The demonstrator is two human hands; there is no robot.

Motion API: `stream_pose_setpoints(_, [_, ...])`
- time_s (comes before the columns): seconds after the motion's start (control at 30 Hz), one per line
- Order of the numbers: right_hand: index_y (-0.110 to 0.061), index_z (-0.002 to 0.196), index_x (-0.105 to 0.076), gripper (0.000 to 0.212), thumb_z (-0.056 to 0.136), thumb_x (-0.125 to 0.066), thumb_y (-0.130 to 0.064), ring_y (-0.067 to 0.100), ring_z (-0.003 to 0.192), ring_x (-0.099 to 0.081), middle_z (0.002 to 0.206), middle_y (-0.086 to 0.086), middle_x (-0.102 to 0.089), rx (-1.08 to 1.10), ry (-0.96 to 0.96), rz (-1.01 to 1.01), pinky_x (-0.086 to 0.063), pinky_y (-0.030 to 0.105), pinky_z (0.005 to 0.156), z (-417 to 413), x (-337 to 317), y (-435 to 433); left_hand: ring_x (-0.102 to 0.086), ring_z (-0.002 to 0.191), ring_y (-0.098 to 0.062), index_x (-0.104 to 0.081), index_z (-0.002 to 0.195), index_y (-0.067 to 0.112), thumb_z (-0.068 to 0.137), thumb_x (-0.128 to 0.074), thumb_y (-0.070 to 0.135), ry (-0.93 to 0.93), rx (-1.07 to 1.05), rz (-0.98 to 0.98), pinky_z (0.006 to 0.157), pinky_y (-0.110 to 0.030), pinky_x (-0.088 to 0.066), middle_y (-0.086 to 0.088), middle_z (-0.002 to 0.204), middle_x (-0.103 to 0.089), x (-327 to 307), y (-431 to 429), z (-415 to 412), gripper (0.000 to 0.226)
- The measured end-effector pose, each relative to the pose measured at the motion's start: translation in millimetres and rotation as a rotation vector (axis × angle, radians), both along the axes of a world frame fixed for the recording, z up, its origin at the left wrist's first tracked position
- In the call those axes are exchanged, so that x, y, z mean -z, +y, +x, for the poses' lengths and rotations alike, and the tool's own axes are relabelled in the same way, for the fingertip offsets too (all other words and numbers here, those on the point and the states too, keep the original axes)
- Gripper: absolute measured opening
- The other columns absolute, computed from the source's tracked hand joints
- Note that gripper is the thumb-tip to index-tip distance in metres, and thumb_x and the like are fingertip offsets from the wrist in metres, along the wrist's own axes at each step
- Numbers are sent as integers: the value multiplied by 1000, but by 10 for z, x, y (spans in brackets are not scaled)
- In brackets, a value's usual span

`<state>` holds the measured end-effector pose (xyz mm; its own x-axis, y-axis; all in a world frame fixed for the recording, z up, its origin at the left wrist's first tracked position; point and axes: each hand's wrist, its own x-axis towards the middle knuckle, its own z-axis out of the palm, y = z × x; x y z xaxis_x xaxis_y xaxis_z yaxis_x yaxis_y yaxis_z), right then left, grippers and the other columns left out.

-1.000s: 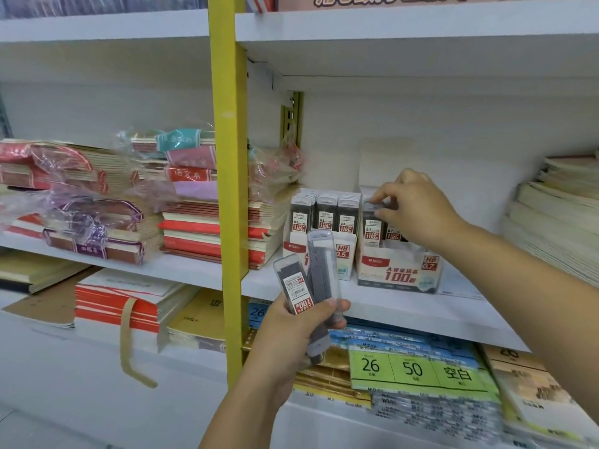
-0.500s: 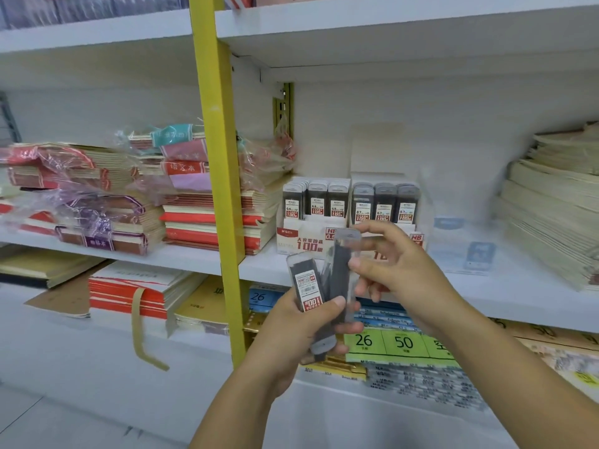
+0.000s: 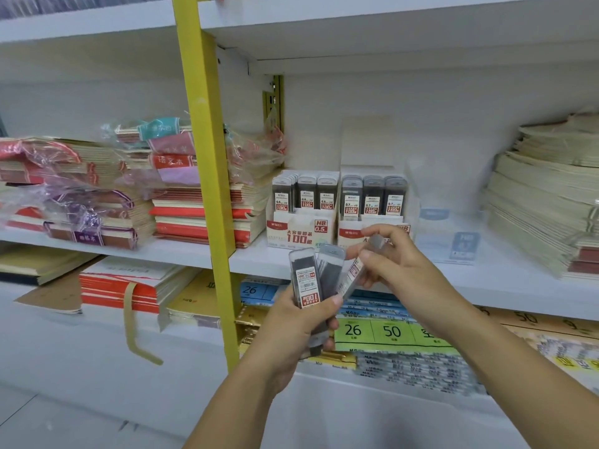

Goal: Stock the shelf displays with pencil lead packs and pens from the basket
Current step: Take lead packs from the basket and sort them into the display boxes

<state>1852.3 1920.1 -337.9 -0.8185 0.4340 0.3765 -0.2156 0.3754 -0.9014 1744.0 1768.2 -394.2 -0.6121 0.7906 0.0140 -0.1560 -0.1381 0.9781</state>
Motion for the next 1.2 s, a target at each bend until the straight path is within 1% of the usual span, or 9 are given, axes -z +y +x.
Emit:
stream_pose_setpoints(0.1, [-31, 121, -56, 31, 100, -47, -10, 22, 93, -68, 105, 2, -74, 9, 18, -57, -52, 29, 74, 29, 11, 67, -60, 56, -15, -69, 107, 24, 89, -75, 28, -8, -33, 4, 54, -28, -49, -5, 73, -69, -24, 6, 2, 20])
stream_pose_setpoints(0.33, [-40, 119, -64, 41, 92, -62, -9, 21, 82, -72, 101, -5, -74, 99, 70, 1, -59, 29, 73, 76, 18, 70, -61, 56, -14, -69, 104, 24, 90, -73, 28, -35, -102, 7, 52, -27, -50, -5, 72, -71, -69, 2, -8, 15])
stream_pose_setpoints(0.57, [-43, 104, -52, 34, 89, -67, -16, 4, 90, -67, 100, -8, -71, 460, 337, 392, -54, 23, 73, 2, -762, 292, -68, 63, -10, -76, 106, 27, 53, -81, 55, -37, -124, 79, 55, -23, -49, -4, 89, -79, -217, -14, -72, 60])
stream_pose_setpoints(0.7, [-31, 103, -50, 29, 89, -68, -13, -9, 79, -62, 94, -17, -64, 488, 168, 562, -47, 7, 62, -315, -1006, 498, -63, 55, -8, -71, 117, 28, 40, -79, 64, -10, -132, 106, 48, -18, -47, -3, 83, -78, -239, 5, -130, 85])
stream_pose_setpoints(0.87, [-35, 99, -57, 19, 89, -68, -22, 5, 84, -60, 94, -11, -61, 447, -122, 723, -47, 23, 65, -641, -966, 615, -61, 53, -9, -69, 122, 27, 32, -76, 67, 3, -136, 104, 45, -18, -44, -3, 83, -78, -223, 26, -207, 98])
stream_pose_setpoints(0.97, [-33, 106, -62, 15, 92, -64, -27, 13, 89, -57, 100, -6, -55, 487, -298, 875, -45, 27, 75, -755, -936, 628, -62, 54, -10, -69, 120, 28, 37, -77, 64, -18, -123, 95, 46, -19, -45, -4, 86, -79, -226, 18, -206, 91])
stream_pose_setpoints(1.03, [-27, 122, -63, 28, 94, -61, -27, 14, 92, -52, 105, -3, -49, 552, -330, 972, -42, 27, 80, -755, -907, 616, -63, 56, -10, -73, 114, 28, 60, -80, 55, -34, -114, 69, 45, -18, -44, -5, 89, -79, -205, 10, -207, 60])
stream_pose_setpoints(1.1, [-26, 129, -59, 34, 95, -58, -26, 9, 87, -48, 102, -7, -47, 602, -198, 976, -38, 24, 79, -653, -844, 507, -68, 61, -11, -77, 106, 28, 89, -71, 38, -39, -109, 44, 47, -18, -47, -3, 93, -80, -178, 4, -211, 22])
stream_pose_setpoints(1.2, [-41, 114, -62, 23, 96, -57, -27, -1, 80, -52, 92, -22, -53, 485, 43, 722, -39, 11, 73, -381, -558, 208, -75, 79, -15, -78, 100, 28, 96, -65, 29, -9, -124, 43, 69, -32, -59, -2, 97, -79, -133, -2, -212, 13])
